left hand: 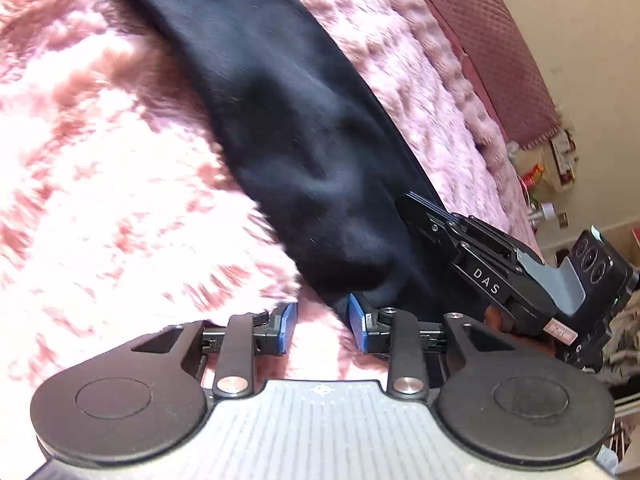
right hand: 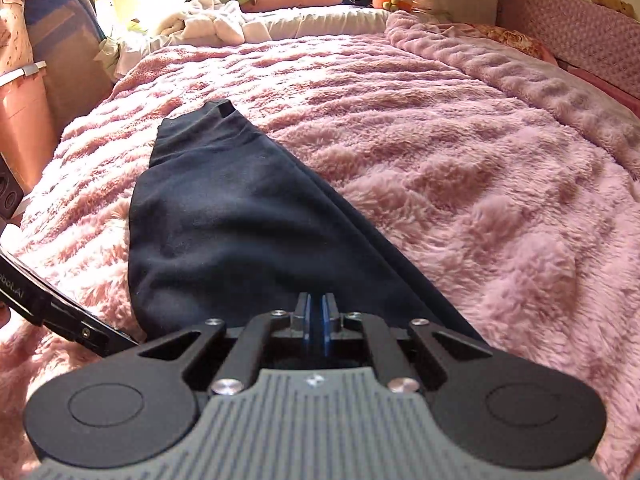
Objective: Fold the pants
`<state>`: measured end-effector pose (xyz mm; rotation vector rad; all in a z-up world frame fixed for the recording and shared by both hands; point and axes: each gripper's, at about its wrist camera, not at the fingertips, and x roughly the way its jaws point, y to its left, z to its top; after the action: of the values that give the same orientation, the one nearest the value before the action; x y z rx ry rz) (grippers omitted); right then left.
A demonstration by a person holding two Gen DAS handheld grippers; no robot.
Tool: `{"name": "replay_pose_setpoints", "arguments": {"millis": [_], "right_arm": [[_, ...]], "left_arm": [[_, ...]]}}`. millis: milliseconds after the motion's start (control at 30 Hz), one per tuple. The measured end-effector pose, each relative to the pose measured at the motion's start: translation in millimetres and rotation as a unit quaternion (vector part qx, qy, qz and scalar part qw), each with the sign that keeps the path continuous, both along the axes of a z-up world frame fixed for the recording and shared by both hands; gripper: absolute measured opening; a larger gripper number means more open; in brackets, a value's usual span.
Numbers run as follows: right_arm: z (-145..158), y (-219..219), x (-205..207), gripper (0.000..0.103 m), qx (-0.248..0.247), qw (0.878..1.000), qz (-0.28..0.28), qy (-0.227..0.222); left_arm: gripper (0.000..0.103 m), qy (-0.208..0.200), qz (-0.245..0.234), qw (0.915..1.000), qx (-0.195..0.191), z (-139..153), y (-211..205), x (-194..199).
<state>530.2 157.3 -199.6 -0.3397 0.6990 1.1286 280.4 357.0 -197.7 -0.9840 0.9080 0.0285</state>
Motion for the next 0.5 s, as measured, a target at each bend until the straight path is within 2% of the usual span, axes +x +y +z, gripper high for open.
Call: {"name": "replay_pose_setpoints", "arguments": {"millis": [33,100,167,233,300,400,433,500], "right_arm": [[-5,8,6,0.000,-0.006,1.000,-0.003,-0.009],[-12,17,19,0.000,-0.015,1.000,-0.017,-0.013],[-13,15,39,0.000,-0.010,0.998,-0.054,-0.017],[-13,12,54,0.000,-0.023,0.993,-0.109,-0.041],[-12,3,67,0.000,-0.033,0.988,-0.145,-0.044],[1,-28,71,0.000,0.011,0.984,-0.175,-0.036],[7,-39,70,0.003,0.032,0.984,-0.175,-0.027],[19,-57,65,0.025,0.046,0.983,-0.176,-0.022]], "left_arm": [[0.029,0.002,0.010,0.9999,-0.001,-1,6,-1],[0.029,0.004,0.020,0.9997,-0.009,-5,13,-1],[0.029,0.003,0.019,0.9998,-0.011,-8,13,0],[0.029,0.003,0.012,0.9999,0.005,-6,9,2],[0.029,0.004,0.007,0.9997,0.022,-4,3,4],[0.029,0.004,0.006,0.9994,0.032,0,-2,8],[0.029,0.003,0.004,0.9994,0.034,0,-3,8],[0.031,-0.004,0.004,0.9995,0.031,0,0,9]]}}
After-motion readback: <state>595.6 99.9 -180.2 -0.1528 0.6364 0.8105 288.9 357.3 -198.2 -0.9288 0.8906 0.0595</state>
